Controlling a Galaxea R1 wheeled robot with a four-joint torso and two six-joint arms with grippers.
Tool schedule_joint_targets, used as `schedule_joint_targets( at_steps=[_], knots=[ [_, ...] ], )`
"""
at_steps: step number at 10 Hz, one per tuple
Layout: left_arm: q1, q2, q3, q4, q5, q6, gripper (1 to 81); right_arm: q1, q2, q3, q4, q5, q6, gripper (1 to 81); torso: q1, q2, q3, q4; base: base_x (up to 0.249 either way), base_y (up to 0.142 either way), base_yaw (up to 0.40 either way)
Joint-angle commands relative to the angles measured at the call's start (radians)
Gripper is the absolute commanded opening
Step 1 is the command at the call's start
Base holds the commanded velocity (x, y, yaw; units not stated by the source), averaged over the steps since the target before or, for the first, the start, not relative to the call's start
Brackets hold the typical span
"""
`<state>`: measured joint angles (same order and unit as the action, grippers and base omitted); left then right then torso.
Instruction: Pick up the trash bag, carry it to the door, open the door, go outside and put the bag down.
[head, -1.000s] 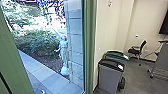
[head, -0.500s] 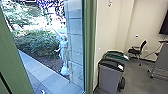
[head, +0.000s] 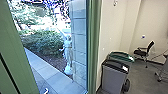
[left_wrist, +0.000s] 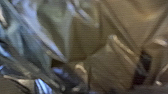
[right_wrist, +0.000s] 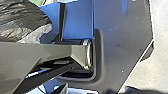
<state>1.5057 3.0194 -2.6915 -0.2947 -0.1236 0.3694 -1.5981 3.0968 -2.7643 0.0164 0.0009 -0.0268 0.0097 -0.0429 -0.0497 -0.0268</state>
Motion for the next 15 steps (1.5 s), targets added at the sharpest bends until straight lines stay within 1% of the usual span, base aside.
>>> schedule_joint_targets(
  at_steps=[1, 6, 8, 10, 12, 15],
  knots=[
    [-0.049, -0.002, 0.004, 0.012, 0.059, 0.005, 1.0, 0.034, 0.012, 0.009, -0.004, -0.062, -0.004, 81.1, 0.000, 0.000, 0.000, 0.000, 0.000, 0.000, 0.118],
    [-0.049, -0.017, 0.004, 0.011, 0.061, 0.006, 1.0, 0.034, -0.010, 0.014, 0.004, -0.045, 0.004, 81.1, 0.000, 0.000, 0.000, 0.000, 0.000, 0.000, 0.153],
    [-0.046, -0.023, 0.009, 0.017, 0.059, 0.006, 1.0, 0.034, -0.019, 0.031, 0.005, -0.044, 0.004, 81.1, 0.000, 0.000, 0.000, 0.000, 0.000, 0.000, 0.163],
    [-0.038, -0.029, 0.012, 0.022, 0.059, 0.006, 1.0, 0.029, -0.057, 0.100, 0.005, -0.030, 0.002, 81.1, 0.000, 0.000, 0.000, 0.000, 0.000, 0.000, 0.164],
    [-0.031, -0.042, 0.044, 0.035, 0.059, 0.006, 1.0, 0.029, -0.103, 0.181, 0.007, -0.030, 0.004, 81.1, 0.000, 0.000, 0.000, 0.000, 0.000, 0.000, 0.166],
    [-0.031, -0.072, 0.099, 0.035, 0.058, 0.006, 1.0, 0.029, -0.116, 0.200, 0.005, -0.030, 0.004, 81.1, 0.000, 0.000, 0.000, 0.000, 0.000, 0.000, 0.166]
  ],
)
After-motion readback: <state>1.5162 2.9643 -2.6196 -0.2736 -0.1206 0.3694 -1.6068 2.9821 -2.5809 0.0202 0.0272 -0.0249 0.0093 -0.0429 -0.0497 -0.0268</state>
